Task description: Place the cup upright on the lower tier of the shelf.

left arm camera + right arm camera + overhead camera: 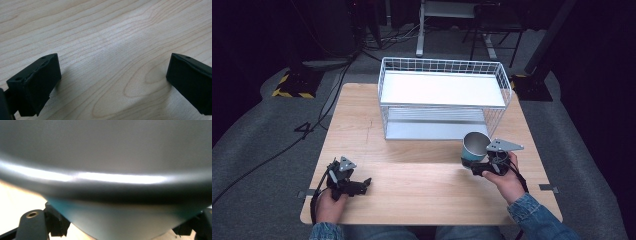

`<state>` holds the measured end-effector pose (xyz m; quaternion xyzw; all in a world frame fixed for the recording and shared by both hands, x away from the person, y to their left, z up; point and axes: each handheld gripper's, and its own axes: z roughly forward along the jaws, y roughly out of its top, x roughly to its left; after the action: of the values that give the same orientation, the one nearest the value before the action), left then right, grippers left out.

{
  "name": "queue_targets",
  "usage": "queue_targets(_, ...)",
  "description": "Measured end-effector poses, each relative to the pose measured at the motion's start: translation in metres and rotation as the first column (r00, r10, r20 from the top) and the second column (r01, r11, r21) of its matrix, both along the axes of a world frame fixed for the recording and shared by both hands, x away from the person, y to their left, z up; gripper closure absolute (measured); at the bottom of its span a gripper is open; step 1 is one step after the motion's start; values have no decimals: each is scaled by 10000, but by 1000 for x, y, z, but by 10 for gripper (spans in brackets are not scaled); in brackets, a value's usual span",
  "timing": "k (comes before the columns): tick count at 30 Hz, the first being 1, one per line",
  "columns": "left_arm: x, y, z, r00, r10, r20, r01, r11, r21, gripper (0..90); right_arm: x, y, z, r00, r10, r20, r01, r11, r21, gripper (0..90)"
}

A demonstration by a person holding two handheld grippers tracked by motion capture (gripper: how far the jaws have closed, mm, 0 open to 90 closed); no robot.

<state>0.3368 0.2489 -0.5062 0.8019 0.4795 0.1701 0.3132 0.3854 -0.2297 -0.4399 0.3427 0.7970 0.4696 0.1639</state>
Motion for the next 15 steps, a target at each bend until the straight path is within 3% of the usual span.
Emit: queue_targets(15, -1, 0, 0, 9999, 146, 25, -146, 9999, 14, 1, 25, 27, 11, 9997, 211, 88, -210, 9998, -11, 213)
